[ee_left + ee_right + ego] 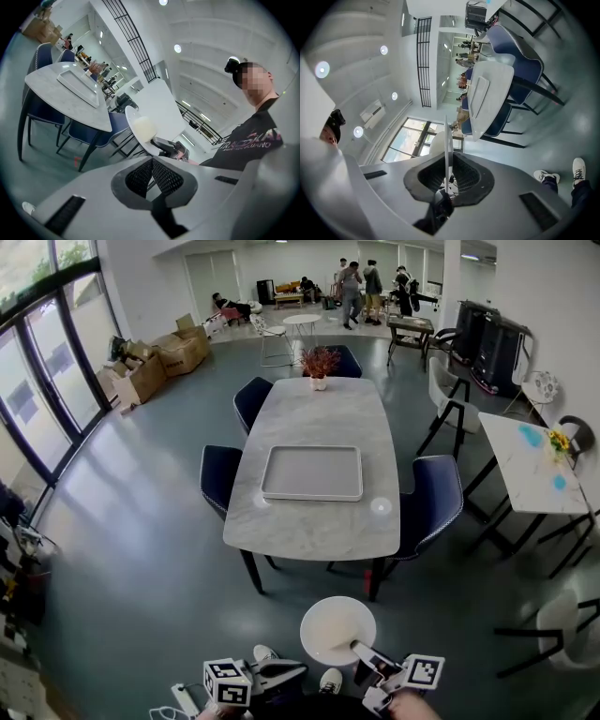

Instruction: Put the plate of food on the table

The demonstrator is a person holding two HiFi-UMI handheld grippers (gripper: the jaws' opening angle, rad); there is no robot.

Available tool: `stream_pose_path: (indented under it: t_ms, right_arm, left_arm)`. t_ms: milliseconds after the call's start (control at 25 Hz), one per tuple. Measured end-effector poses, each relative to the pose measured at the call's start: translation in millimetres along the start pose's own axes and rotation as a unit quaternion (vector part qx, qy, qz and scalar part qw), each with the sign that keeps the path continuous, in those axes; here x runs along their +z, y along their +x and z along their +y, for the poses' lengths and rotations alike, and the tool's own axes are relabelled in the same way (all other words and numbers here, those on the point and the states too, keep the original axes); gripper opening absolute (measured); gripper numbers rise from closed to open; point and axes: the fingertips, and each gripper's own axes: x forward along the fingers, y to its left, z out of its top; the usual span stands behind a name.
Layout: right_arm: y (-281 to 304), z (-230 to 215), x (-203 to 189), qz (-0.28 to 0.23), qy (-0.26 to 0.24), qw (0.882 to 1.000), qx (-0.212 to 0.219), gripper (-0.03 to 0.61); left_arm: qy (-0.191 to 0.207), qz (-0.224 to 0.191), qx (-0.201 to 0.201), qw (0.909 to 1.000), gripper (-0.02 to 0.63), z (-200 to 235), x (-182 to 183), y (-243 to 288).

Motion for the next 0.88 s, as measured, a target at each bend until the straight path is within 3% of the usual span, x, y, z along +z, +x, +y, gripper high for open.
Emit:
stream_pose_path:
  t_ms: [560,880]
  right_arm:
    - [21,-3,-2,0.01,-0.017,1.0,-0.004,0.031]
    - [52,11,3,-0.001,-0.002,1.0,0.009,0.031]
  left_arm:
    - [-0.019,-0.015,0.009,0.9997,0.008,14,5,-24]
    - [-0.02,-0.02,0.001,0.9996,0.007,28,29,-39]
